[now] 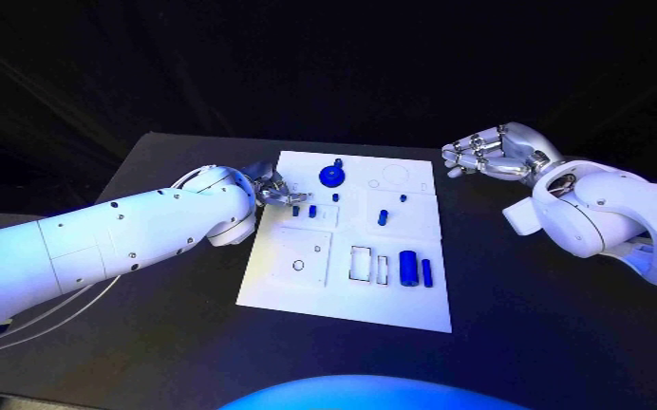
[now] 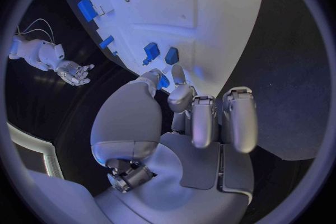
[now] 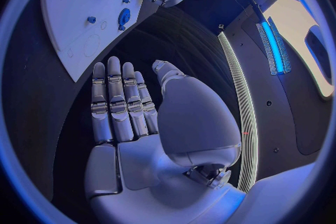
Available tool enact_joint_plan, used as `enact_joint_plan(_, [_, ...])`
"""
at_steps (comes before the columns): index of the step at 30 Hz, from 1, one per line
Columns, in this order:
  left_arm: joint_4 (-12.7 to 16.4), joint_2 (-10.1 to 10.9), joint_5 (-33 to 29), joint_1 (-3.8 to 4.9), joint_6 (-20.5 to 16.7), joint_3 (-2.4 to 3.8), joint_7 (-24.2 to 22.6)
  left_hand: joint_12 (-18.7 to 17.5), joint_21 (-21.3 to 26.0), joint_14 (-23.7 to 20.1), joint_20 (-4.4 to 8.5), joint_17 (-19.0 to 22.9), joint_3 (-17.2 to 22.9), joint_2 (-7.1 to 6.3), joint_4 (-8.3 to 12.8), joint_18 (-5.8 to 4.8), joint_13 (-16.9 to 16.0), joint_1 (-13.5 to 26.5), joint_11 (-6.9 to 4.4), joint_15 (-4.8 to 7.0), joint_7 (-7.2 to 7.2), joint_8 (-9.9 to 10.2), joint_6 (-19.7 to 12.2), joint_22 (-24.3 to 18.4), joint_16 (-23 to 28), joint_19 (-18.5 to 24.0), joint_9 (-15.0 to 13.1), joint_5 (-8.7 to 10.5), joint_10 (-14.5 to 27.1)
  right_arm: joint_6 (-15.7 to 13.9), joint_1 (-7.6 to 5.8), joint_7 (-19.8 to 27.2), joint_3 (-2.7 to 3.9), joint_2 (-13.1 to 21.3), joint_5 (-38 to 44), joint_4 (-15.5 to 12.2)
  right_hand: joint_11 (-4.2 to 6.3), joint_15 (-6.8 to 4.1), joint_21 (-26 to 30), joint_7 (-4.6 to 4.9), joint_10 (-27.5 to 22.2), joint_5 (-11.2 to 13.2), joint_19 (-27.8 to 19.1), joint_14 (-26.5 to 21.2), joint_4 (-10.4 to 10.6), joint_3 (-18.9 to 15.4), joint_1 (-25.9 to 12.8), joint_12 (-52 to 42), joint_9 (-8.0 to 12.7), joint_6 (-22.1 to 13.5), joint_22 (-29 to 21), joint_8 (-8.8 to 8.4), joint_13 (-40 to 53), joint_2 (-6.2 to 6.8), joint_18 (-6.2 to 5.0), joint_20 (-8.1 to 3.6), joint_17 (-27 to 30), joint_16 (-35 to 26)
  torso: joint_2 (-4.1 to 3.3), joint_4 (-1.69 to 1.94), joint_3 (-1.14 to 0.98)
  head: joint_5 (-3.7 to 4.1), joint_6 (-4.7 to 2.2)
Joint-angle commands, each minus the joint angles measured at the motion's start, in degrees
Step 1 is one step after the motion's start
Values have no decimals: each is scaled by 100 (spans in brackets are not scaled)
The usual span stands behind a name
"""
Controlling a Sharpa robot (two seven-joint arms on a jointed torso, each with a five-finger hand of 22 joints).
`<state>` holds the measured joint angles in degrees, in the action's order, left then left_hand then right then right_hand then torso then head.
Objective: Assemble the parts on the task board
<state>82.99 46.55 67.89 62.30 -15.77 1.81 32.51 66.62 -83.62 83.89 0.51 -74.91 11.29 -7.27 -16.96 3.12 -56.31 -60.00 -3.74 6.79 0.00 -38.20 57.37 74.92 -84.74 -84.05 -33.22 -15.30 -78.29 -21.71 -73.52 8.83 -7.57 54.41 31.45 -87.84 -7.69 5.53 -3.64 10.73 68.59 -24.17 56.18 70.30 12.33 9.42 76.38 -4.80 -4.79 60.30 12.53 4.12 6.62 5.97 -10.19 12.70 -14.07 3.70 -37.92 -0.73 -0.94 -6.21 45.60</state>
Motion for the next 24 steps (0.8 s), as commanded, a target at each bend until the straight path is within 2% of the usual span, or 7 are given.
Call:
enact_joint_plan(1, [1, 19, -281, 33, -358, 14, -424, -336, 172, 435, 33, -882, -19, 36, 21, 3, 427, -53, 52, -33, 68, 84, -159, 76, 31, -34, 30, -22, 256, 29, 3, 58, 1, -6, 11, 2, 19, -4, -22, 24, -39, -26, -43, -26, 40, -3, -35, -36, 8, -29, -5, -5, -9, -13, -46, 12, 5, -5, 6, 0, -3, 2, -27])
enact_joint_plan(4, [-4, 25, -657, 65, -631, 19, -1081, -1467, 904, 319, -77, -631, 88, -4, 16, 219, 1770, -498, 255, -206, 307, 281, -611, -1023, 275, 489, 124, -7, 1212, 25, 3, 62, 1, -10, 11, 4, 19, -3, -22, 24, -40, -27, -43, -28, 40, -4, -36, -36, 8, -31, -8, -5, -9, -13, -46, 12, 7, -5, 10, -3, -4, 7, -43])
enact_joint_plan(6, [-9, 10, -976, 81, -764, 21, -1710, -1841, 2267, -257, -243, 507, 253, -66, 119, 539, 2037, -1041, 502, -408, 556, 485, -1084, -2826, 1372, 1491, 264, -5, 1855, 25, 4, 65, 1, -14, 11, 6, 19, -3, -22, 24, -40, -28, -43, -28, 39, -4, -35, -37, 8, -31, -9, -5, -9, -13, -46, 12, 7, -5, 10, -9, 0, 19, -74])
enact_joint_plan(8, [-5, -11, -1148, 88, -799, 21, -2198, -2052, 3069, -699, -356, 1173, 473, -94, 292, 690, 2173, -1558, 625, -524, 685, 625, -1274, -3761, 2036, 2038, 404, -24, 2214, 21, 5, 67, 1, -14, 11, 5, 19, -3, -22, 24, -40, -28, -43, -28, 39, -4, -35, -37, 8, -31, -10, -5, -9, -13, -46, 12, 7, -5, 3, -10, -1, 29, -88])
enact_joint_plan(13, [18, -106, -950, 97, -708, 19, -2943, -2691, 3571, -1658, -555, 2417, 983, -267, 632, 719, 2701, -2321, 852, -707, 885, 1002, -1247, -4058, 3266, 2274, 841, -17, 2721, 1, 10, 81, 1, -14, 41, 3, 22, -4, -23, 21, -53, -36, -44, -34, 4, 12, 11, -37, 9, -39, -30, -6, -13, -12, -47, 14, 18, -5, 8, -7, -3, 67, -124])
enact_joint_plan(15, [13, -160, -676, 100, -619, 18, -3051, -2907, 3645, -1794, -586, 2668, 1094, -363, 716, 741, 2925, -2424, 824, -741, 894, 1178, -1206, -4107, 3456, 2260, 1028, -17, 2743, 0, 12, 85, 1, -17, 67, 2, 23, -4, -24, 21, -57, -37, -44, -35, -10, 19, 30, -37, 9, -41, -38, -6, -15, -12, -47, 14, 21, -5, 7, -6, -4, 79, -150])
enact_joint_plan(24, [-182, -508, 911, 195, 41, 1, -2866, -3700, 3568, -1212, -606, 2512, 1212, -576, 877, 745, 3779, -2344, 897, -756, 865, 1685, -799, -4094, 2820, 1925, 1649, 41, 2748, 2, 22, 89, 1, -39, 163, -1, 24, -5, -25, 20, -62, -38, -43, -35, -37, 35, 65, -38, 9, -42, -53, -5, -19, -11, -47, 14, 28, -3, -4, -21, -6, 107, -223])
